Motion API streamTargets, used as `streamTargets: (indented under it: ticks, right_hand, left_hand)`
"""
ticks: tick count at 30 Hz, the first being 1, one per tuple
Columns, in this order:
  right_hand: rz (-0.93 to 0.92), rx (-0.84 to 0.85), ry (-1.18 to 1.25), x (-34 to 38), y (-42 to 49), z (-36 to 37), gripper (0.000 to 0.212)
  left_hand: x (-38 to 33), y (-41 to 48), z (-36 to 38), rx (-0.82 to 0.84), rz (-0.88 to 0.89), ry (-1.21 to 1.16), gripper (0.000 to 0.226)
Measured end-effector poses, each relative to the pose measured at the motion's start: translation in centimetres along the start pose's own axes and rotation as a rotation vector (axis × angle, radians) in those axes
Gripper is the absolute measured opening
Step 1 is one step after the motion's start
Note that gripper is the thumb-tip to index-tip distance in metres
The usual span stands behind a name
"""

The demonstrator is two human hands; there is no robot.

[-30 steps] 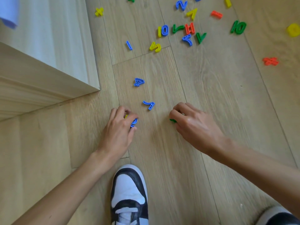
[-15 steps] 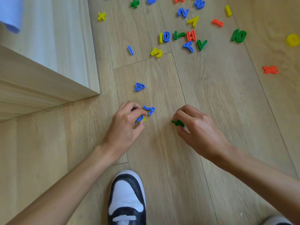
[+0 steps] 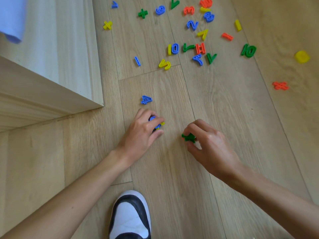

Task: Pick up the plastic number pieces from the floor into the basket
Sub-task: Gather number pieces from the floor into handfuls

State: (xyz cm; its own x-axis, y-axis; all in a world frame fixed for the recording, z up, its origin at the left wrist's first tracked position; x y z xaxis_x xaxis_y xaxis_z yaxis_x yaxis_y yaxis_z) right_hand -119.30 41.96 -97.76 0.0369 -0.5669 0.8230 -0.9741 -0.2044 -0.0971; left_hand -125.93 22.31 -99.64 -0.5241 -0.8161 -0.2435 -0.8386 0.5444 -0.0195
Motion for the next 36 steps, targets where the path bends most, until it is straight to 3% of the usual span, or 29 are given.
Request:
streamTargets:
  ticks: [7,11,15,17,19,21,23,25,30,34,36]
  right_hand:
    - [0.064,-0.145,0.195,-0.1,0.3,-0.6,0.015]
    - [0.363,-0.291,0.620,-0.8,1.0,-1.5,0.015]
    - [0.583,-0.327,1.115,-1.9,1.6,-2.3,0.017]
    - [0.635,-0.307,1.353,-2.4,1.9,-2.7,0.013]
    - [0.670,-0.284,1.524,-3.0,2.1,-3.1,0.011]
    - [0.688,-0.258,1.626,-3.4,2.2,-3.5,0.015]
    - [0.690,-0.225,1.710,-3.4,2.4,-3.9,0.023]
    - [0.689,-0.171,1.762,-3.2,2.7,-4.2,0.032]
    - [0.763,-0.090,1.594,-2.7,3.0,-4.4,0.025]
    - [0.868,-0.151,1.402,-2.8,3.1,-4.1,0.035]
    - [0.870,-0.146,1.304,-2.9,3.2,-4.0,0.039]
  left_hand:
    - [0.6,-0.1,0.7,-0.061,0.084,0.116,0.024]
    - [1.0,0.1,1.2,-0.045,0.126,0.182,0.027]
    - [1.0,0.3,0.9,-0.031,0.145,0.199,0.032]
    - [0.7,0.4,0.4,-0.041,0.070,0.022,0.032]
    - [0.4,0.7,-0.4,-0.097,-0.175,-0.344,0.026]
    - [0.1,1.4,-1.1,-0.052,-0.453,-0.940,0.030]
    - [-0.6,2.2,-1.5,0.087,-0.550,-1.577,0.037]
    - [-1.2,2.9,-2.0,0.214,-0.589,-1.895,0.040]
    - [-0.4,3.7,-2.5,0.288,-0.677,-2.101,0.040]
    - [1.0,4.2,-2.8,0.211,-0.761,-1.953,0.041]
    - [1.7,4.6,-3.1,0.159,-0.785,-1.707,0.044]
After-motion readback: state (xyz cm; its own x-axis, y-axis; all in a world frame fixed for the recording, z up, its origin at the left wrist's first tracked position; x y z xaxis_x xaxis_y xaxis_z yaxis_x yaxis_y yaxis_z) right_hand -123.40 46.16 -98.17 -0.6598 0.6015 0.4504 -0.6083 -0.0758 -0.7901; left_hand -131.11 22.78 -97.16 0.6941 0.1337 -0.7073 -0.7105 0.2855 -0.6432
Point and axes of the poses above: each hand's wrist, its own y-axis towards the middle knuckle, its own z-axis out of the palm, x = y × z, the point moved 2 cm from there along y, towards the middle knuckle, and after that the axes turned 11 degrees about y, right-handed, at the moved point
